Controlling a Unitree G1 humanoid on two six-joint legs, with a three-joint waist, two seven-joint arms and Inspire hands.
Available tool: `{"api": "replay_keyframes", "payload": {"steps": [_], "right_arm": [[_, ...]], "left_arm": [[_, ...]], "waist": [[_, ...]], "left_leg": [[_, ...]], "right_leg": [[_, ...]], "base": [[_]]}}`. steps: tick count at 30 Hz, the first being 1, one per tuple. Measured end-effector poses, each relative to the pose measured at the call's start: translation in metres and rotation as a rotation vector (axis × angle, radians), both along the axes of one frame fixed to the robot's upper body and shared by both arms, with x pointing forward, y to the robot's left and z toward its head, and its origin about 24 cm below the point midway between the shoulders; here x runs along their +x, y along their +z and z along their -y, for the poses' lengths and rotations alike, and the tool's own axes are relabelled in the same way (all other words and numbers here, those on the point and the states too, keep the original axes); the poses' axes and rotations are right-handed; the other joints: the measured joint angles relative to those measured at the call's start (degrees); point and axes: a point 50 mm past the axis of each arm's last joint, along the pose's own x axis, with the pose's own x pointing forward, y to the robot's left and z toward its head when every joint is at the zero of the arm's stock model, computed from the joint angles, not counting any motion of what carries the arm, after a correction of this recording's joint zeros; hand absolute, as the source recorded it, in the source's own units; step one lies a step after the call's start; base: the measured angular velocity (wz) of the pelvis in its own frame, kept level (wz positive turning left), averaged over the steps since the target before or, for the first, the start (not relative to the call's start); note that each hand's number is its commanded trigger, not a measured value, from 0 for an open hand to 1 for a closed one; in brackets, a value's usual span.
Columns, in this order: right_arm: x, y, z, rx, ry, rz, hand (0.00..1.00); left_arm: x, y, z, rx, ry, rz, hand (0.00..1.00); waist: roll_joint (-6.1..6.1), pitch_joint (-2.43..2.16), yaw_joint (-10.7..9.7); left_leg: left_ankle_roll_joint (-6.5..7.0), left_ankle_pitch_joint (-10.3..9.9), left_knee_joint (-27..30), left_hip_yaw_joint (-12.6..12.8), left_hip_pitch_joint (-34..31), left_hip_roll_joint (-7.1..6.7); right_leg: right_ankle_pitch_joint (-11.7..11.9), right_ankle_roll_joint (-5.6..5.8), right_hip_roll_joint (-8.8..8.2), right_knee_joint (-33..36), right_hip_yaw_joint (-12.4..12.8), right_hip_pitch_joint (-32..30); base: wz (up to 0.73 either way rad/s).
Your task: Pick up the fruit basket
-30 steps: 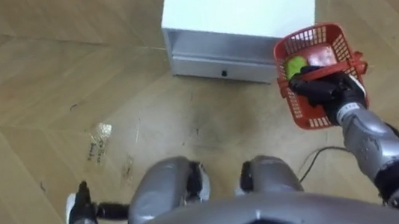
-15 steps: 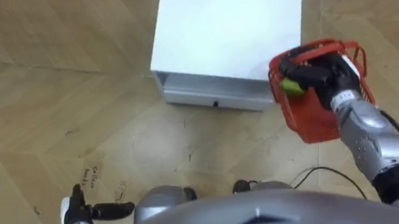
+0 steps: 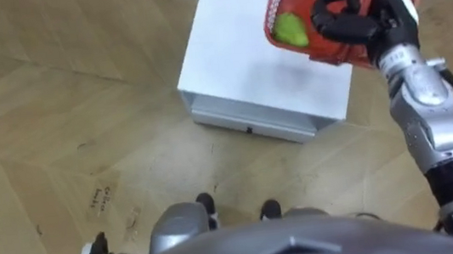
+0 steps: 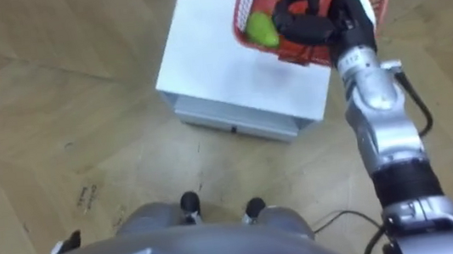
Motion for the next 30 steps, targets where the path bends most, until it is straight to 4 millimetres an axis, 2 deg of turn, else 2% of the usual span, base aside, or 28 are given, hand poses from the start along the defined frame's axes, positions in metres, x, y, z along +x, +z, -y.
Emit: {"api": "replay_keyframes", "payload": {"steps": [2,7,9,12,17,21,25,30], "right_arm": [[0.002,-0.002,-0.001,0.005,0.003,-0.011,1.00],[0.009,-0.011,0.001,0.022,-0.003,-0.069,1.00],[0.012,-0.012,0.002,0.025,-0.007,-0.074,1.00],[0.017,-0.010,0.001,0.036,-0.006,-0.070,1.00],[0.026,-0.011,0.002,0.023,-0.020,-0.085,1.00],[0.031,-0.018,0.000,0.020,-0.017,-0.132,1.00],[0.031,-0.023,0.004,0.016,-0.024,-0.164,1.00],[0.023,-0.039,0.009,0.024,-0.037,-0.256,1.00]], "left_arm": [[0.002,0.000,0.000,0.001,0.004,-0.007,0.00],[0.002,0.000,-0.002,-0.011,0.003,-0.018,0.00],[0.000,0.000,-0.002,-0.033,0.000,-0.032,0.00],[0.000,-0.001,0.000,-0.070,-0.005,-0.040,0.00],[0.000,-0.001,0.001,-0.097,-0.009,-0.045,0.00],[0.001,-0.001,0.001,-0.097,-0.010,-0.044,0.00],[0.002,-0.001,0.001,-0.097,-0.012,-0.039,0.00],[0.000,-0.001,0.001,-0.095,-0.006,-0.052,0.00]], "waist": [[-0.17,0.13,0.17],[-0.19,0.32,1.27],[0.12,0.36,1.39],[0.69,0.54,1.60],[1.64,0.41,1.86],[1.73,0.42,2.49],[2.25,0.50,3.02],[2.78,0.55,3.43]], "left_leg": [[-0.38,-0.27,0.03,-0.04,-0.53,-0.04],[0.08,-0.75,2.11,-0.11,-2.64,-0.40],[0.29,-0.87,2.87,-0.51,-3.48,-0.97],[0.45,-0.97,3.29,-0.66,-4.37,-1.06],[0.58,-1.00,3.26,-0.79,-5.73,-1.08],[0.68,-1.07,3.26,-0.59,-6.06,-1.10],[1.05,-1.71,4.36,-0.73,-6.76,-1.10],[1.66,-2.16,5.48,-0.83,-7.52,-1.79]], "right_leg": [[-0.24,-0.45,0.03,0.16,-0.19,-0.55],[-0.48,-0.18,-0.09,1.80,-0.20,-2.33],[-0.56,-0.05,-0.23,1.96,-0.42,-2.73],[-0.53,0.02,-0.50,2.19,-0.83,-3.45],[-0.86,0.21,-1.03,3.27,-1.24,-5.31],[-0.93,0.32,-1.12,3.85,-1.61,-5.93],[-1.02,0.46,-1.28,3.92,-2.25,-5.93],[-1.59,1.18,-2.25,5.47,-2.78,-6.69]], "base": [[0.03],[0.00],[0.10],[0.02],[0.02],[-0.01],[0.04],[0.04]]}}
